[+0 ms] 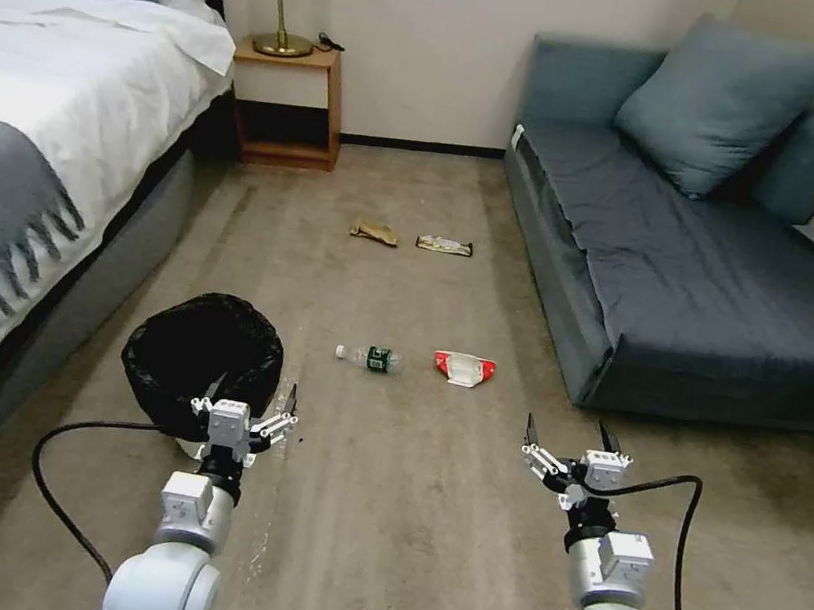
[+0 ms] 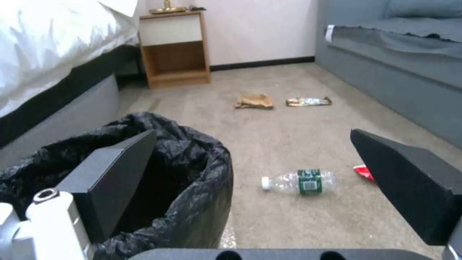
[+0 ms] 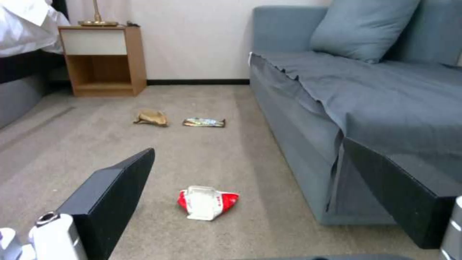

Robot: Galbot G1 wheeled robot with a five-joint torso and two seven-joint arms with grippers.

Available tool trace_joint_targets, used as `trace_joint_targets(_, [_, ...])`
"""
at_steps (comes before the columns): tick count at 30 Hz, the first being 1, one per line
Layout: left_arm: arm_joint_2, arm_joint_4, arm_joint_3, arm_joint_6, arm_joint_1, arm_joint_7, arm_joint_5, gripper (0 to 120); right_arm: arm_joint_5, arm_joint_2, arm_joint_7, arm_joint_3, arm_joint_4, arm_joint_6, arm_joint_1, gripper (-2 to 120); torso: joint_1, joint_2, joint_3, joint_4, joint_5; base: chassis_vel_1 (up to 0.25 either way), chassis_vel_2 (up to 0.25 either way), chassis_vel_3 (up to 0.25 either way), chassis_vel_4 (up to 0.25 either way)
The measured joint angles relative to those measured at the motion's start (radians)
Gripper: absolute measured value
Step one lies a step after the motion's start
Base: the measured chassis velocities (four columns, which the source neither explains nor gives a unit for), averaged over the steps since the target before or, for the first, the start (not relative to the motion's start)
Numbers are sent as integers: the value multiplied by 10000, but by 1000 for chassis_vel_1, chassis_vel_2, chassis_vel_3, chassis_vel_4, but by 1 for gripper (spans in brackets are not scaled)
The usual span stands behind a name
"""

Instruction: Pick up the trash bin, then pick up the garbage on the floor and place it into the trash bin.

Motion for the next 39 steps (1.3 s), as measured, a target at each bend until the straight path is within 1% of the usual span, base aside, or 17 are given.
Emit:
trace_joint_targets(6, [62, -112, -88, 75, 23, -68, -190, 98, 171, -58, 14, -29, 163, -196, -102, 100, 0, 0, 0, 0, -1, 0, 0, 0, 0])
trace_joint_targets(10, [439, -797, -695, 555, 169, -709, -1385, 96, 1256, -445, 223, -224, 1335, -1526, -799, 100, 0, -1, 0, 0, -2, 0, 0, 0, 0])
trace_joint_targets(11, [439, -797, -695, 555, 169, -709, -1385, 96, 1256, -445, 223, -224, 1335, -1526, -799, 100, 0, -1, 0, 0, -2, 0, 0, 0, 0])
trace_joint_targets(14, [715, -1307, -1140, 923, 285, -1198, -2279, 96, 2081, -740, 380, -379, 2220, -2531, -1324, 100, 0, 0, 0, 1, -2, 0, 0, 0, 0])
trace_joint_targets(15, [872, -1604, -1389, 1127, 352, -1474, -2791, 95, 2551, -911, 466, -463, 2725, -3117, -1625, 100, 1, 0, 0, 1, -1, 0, 0, 0, 0])
trace_joint_targets(16, [872, -1604, -1389, 1127, 352, -1474, -2791, 95, 2551, -911, 466, -463, 2725, -3117, -1625, 100, 1, 0, 0, 1, -1, 0, 0, 0, 0])
trace_joint_targets(18, [1054, -1929, -1674, 1360, 423, -1786, -3366, 95, 2927, -1044, 533, -533, 3134, -3572, -1869, 100, 0, 0, 0, 0, -4, 0, 0, 0, 0])
trace_joint_targets(20, [1294, -2363, -2055, 1669, 519, -2191, -4128, 94, 3049, -1084, 562, -557, 3253, -3723, -1943, 100, 0, 0, 0, 1, -1, 0, 0, 0, 0])
trace_joint_targets(21, [1294, -2363, -2055, 1669, 519, -2191, -4128, 94, 3049, -1084, 562, -557, 3253, -3723, -1943, 100, 0, 0, 0, 1, -1, 0, 0, 0, 0])
trace_joint_targets(25, [1666, -3045, -2647, 2156, 674, -2835, -5326, 94, 3191, -1117, 511, -517, 3219, -3727, -1908, 100, 0, 0, 0, -2, -1, 0, 0, 0, 0])
trace_joint_targets(26, [1666, -3045, -2647, 2156, 674, -2835, -5326, 94, 3191, -1117, 511, -517, 3219, -3727, -1908, 100, 0, 0, 0, -2, -1, 0, 0, 0, 0])
trace_joint_targets(28, [1867, -3406, -2964, 2405, 753, -3179, -5967, 93, 3847, -1516, 208, -130, 2772, -3627, -1444, 100, 0, 0, 0, 0, 1, 0, 0, 0, 0])
trace_joint_targets(29, [2058, -3390, -3073, 2498, 697, -3296, -6242, 93, 4033, -1627, 106, -64, 2643, -3542, -1238, 100, -1, 0, -1, 9, 8, 0, 0, 0, 0])
trace_joint_targets(30, [2359, -3028, -3158, 2562, 562, -3376, -6438, 93, 4110, -1674, 64, -47, 2564, -3491, -1147, 100, 0, 0, 0, -3, 8, 0, 0, 0, 0])
trace_joint_targets(33, [2528, -2755, -3176, 2585, 493, -3409, -6581, 93, 4149, -1707, 39, -46, 2525, -3431, -1084, 100, 1, 0, 0, 1, -9, 0, 0, 0, 0])
trace_joint_targets(35, [2601, -2581, -3188, 2585, 465, -3418, -6617, 91, 4154, -1719, 36, -48, 2499, -3391, -1080, 100, 0, 0, 0, -2, 3, 0, 0, 0, 0])
trace_joint_targets(39, [2643, -2391, -3173, 2576, 459, -3420, -6616, 90, 4155, -1731, 37, -44, 2497, -3319, -1114, 100, 0, 0, 0, 0, 2, 0, 0, 0, 0])
